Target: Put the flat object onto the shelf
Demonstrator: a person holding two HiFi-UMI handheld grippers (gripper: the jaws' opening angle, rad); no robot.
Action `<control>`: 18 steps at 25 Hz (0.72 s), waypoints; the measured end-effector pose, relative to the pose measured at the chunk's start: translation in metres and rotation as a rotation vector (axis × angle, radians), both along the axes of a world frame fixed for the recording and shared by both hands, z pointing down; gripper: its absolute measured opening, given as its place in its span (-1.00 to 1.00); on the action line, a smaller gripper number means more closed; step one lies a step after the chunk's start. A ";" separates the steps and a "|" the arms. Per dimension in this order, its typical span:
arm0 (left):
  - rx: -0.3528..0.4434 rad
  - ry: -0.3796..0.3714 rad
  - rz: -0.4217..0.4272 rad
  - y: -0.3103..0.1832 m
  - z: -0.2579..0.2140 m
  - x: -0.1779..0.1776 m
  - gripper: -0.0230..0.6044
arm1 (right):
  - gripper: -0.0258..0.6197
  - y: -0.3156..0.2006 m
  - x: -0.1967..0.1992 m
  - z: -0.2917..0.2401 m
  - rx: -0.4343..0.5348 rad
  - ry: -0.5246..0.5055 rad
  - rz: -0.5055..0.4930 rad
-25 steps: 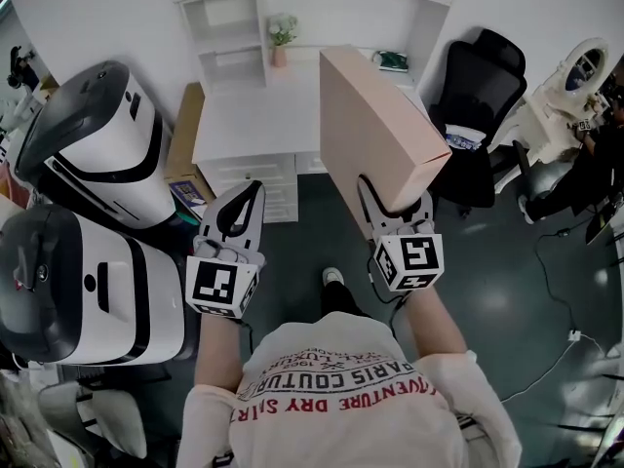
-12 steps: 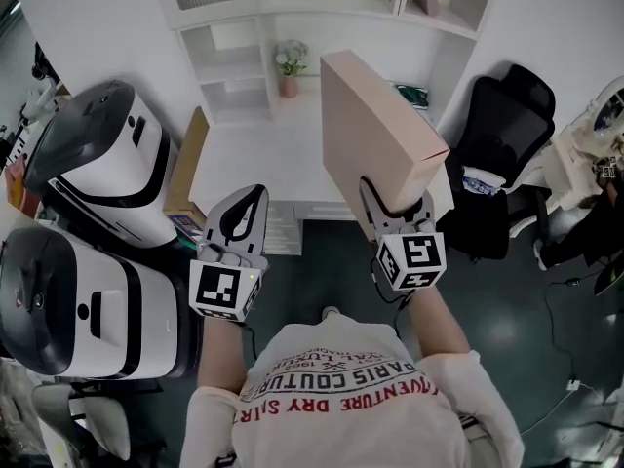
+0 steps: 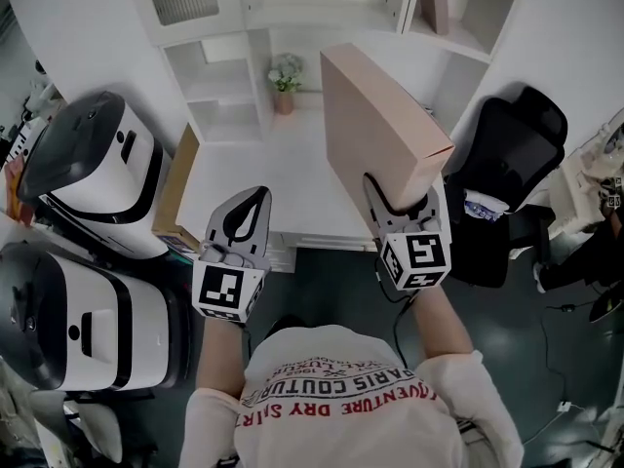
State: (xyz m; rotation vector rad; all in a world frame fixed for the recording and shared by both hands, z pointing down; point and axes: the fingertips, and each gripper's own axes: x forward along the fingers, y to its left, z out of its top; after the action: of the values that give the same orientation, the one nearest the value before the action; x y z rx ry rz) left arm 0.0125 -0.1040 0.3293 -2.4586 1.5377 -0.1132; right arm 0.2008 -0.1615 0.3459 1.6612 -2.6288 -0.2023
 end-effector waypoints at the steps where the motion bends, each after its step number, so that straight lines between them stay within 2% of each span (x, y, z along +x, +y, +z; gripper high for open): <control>1: -0.001 0.000 0.002 -0.008 -0.001 0.000 -0.89 | 0.00 -0.007 0.000 -0.002 0.001 0.003 0.004; 11: 0.045 -0.002 0.074 -0.081 -0.030 -0.016 -0.89 | -0.01 -0.074 -0.015 -0.041 0.036 0.079 0.086; 18: 0.060 -0.023 0.107 -0.119 -0.040 -0.045 -0.89 | -0.01 -0.120 -0.040 -0.098 0.093 0.324 0.153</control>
State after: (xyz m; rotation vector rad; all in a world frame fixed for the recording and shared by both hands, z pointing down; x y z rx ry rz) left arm -0.0328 -0.2231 0.2896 -2.4776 1.3768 -0.0758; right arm 0.1609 -0.2815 0.2479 1.6813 -2.2789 -0.5461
